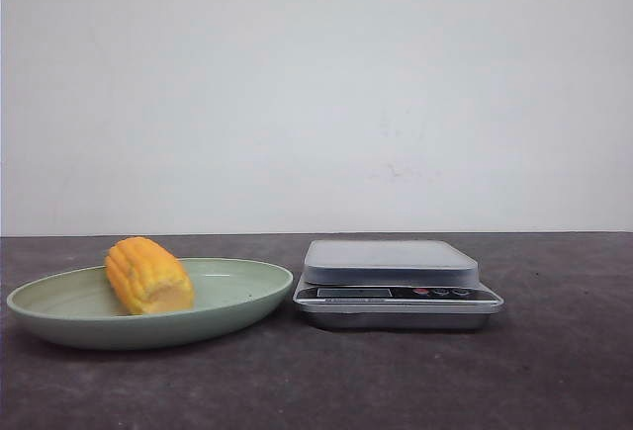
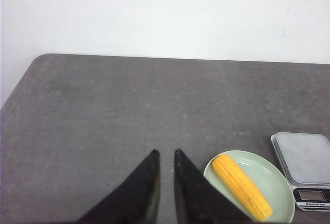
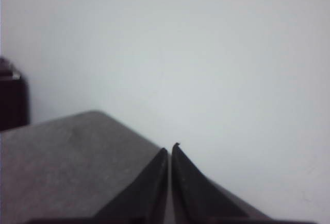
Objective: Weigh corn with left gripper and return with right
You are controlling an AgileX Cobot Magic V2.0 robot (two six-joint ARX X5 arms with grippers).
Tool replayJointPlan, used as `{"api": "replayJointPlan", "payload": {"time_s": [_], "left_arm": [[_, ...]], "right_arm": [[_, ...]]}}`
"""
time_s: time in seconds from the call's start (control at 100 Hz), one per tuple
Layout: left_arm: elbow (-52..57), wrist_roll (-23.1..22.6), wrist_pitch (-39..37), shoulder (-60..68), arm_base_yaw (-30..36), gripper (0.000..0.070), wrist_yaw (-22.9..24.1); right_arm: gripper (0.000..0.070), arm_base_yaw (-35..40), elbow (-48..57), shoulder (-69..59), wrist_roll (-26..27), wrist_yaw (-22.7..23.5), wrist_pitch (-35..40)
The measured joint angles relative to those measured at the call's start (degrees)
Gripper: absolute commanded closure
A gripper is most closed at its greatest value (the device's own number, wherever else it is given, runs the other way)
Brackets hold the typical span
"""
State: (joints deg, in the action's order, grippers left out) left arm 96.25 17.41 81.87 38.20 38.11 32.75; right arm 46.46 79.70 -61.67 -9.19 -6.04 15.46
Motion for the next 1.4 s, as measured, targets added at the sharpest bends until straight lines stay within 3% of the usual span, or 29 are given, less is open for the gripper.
{"api": "replayJointPlan", "payload": {"time_s": [0.66, 0.95, 1.03, 1.28, 1.4], "left_arm": [[0.0, 0.0, 0.0, -0.02, 0.0, 0.0684, 0.07], [0.0, 0.0, 0.0, -0.02, 0.0, 0.0684, 0.07], [0.0, 0.02, 0.0, -0.02, 0.0, 0.0684, 0.07], [0.0, 0.0, 0.0, -0.02, 0.0, 0.0684, 0.07], [0.0, 0.0, 0.0, -0.02, 0.0, 0.0684, 0.09]], "right_arm": [[0.0693, -0.7, 0.0, 0.9, 0.02, -0.59, 0.35], [0.0693, -9.57, -4.63, 10.43, 0.48, -3.93, 22.18], [0.0693, -13.7, -12.35, 14.6, 0.48, -4.24, 17.86], [0.0693, -27.1, -47.01, 32.11, 0.63, -0.13, -13.2], [0.0693, -31.06, -61.31, 42.47, 1.75, -0.07, -15.93]]}}
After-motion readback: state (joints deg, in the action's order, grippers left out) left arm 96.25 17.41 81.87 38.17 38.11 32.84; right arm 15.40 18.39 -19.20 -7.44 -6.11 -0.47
